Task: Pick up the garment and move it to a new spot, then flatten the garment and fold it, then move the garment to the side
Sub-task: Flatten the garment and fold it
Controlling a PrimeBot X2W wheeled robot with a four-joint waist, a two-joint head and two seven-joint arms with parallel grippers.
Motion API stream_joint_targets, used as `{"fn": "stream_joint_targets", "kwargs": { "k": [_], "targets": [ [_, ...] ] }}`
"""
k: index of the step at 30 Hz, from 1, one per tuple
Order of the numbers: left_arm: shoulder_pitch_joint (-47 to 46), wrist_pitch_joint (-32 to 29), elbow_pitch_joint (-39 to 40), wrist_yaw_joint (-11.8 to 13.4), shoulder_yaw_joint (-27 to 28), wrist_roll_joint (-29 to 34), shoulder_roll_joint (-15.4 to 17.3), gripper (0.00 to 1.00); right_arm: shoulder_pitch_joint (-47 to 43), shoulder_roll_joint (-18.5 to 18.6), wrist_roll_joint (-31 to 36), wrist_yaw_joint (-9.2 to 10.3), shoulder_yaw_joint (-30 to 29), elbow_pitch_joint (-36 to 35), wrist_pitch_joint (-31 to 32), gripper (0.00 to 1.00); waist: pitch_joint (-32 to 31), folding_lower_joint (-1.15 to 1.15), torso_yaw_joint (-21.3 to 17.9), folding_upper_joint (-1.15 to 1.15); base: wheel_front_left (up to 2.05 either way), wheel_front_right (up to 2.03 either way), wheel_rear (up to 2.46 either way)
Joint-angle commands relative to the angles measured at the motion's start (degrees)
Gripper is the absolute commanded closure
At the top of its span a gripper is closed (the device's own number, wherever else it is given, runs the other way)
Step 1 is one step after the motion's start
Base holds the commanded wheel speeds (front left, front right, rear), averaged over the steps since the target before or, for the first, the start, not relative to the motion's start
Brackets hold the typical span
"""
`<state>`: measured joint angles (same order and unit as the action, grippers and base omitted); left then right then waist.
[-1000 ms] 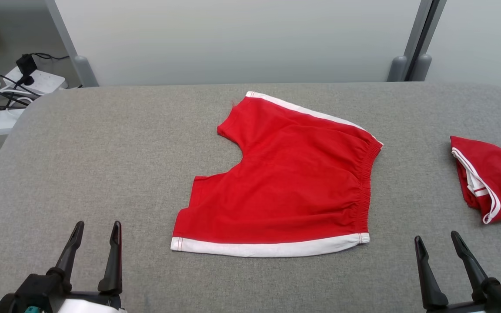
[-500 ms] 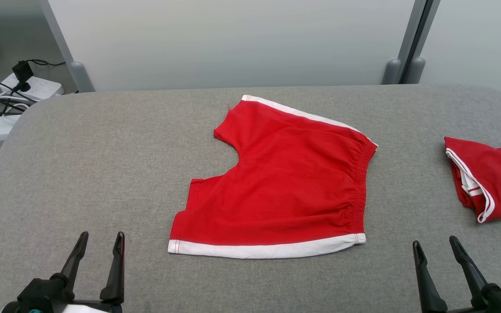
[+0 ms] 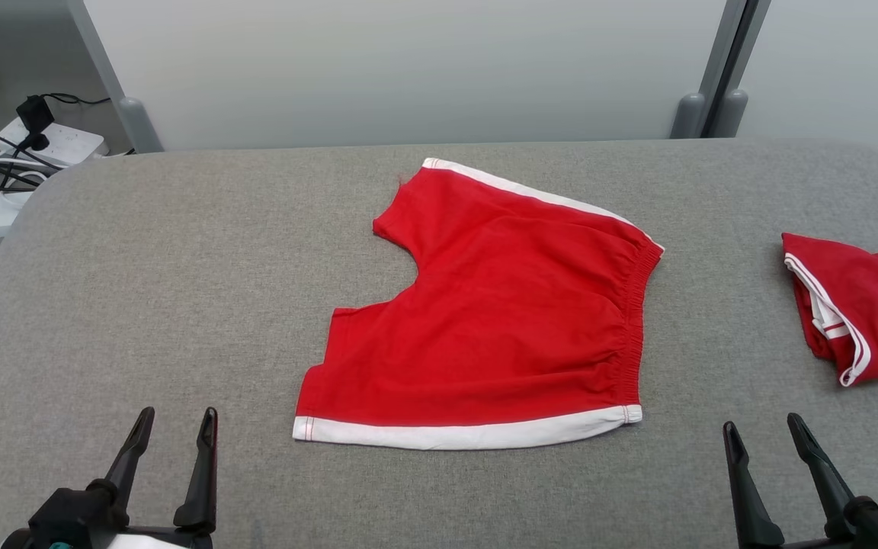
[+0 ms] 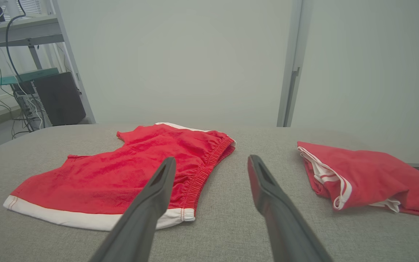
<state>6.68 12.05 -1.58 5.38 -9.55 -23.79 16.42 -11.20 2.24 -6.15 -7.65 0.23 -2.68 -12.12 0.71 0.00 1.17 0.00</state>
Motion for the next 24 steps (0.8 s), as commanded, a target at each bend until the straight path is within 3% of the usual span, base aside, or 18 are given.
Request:
{"fn": "stream_joint_targets", "kwargs": {
  "k": [1,6,13,24],
  "targets": [
    [-2.8,0.2,1.5,0.4,2.0,-0.2,1.3,0.00,1.7,0.7,-0.3,0.16,1.2,-1.4,-0.1,0.00,0.2,0.00,0.1,0.00,0.00,0.00,0.00],
    [-5.1,-2.7,1.4,-1.3,0.4,-1.5,1.4,0.00,3.9,0.9,-0.7,0.16,1.9,-0.5,2.5,0.00,2.3,0.00,0.2,0.00,0.00,0.00,0.00],
    [-11.4,-13.4,-1.5,-5.0,-2.8,-5.2,2.1,0.00,10.5,5.5,-2.8,0.16,5.9,4.5,10.8,0.00,7.3,0.00,-0.2,0.00,0.00,0.00,0.00],
    [-16.8,-19.5,-6.8,-7.7,-4.4,-8.1,2.6,0.00,18.3,9.1,-5.3,0.16,12.3,10.0,13.8,0.00,15.3,0.00,-0.8,0.00,0.00,0.00,0.00]
  ]
}}
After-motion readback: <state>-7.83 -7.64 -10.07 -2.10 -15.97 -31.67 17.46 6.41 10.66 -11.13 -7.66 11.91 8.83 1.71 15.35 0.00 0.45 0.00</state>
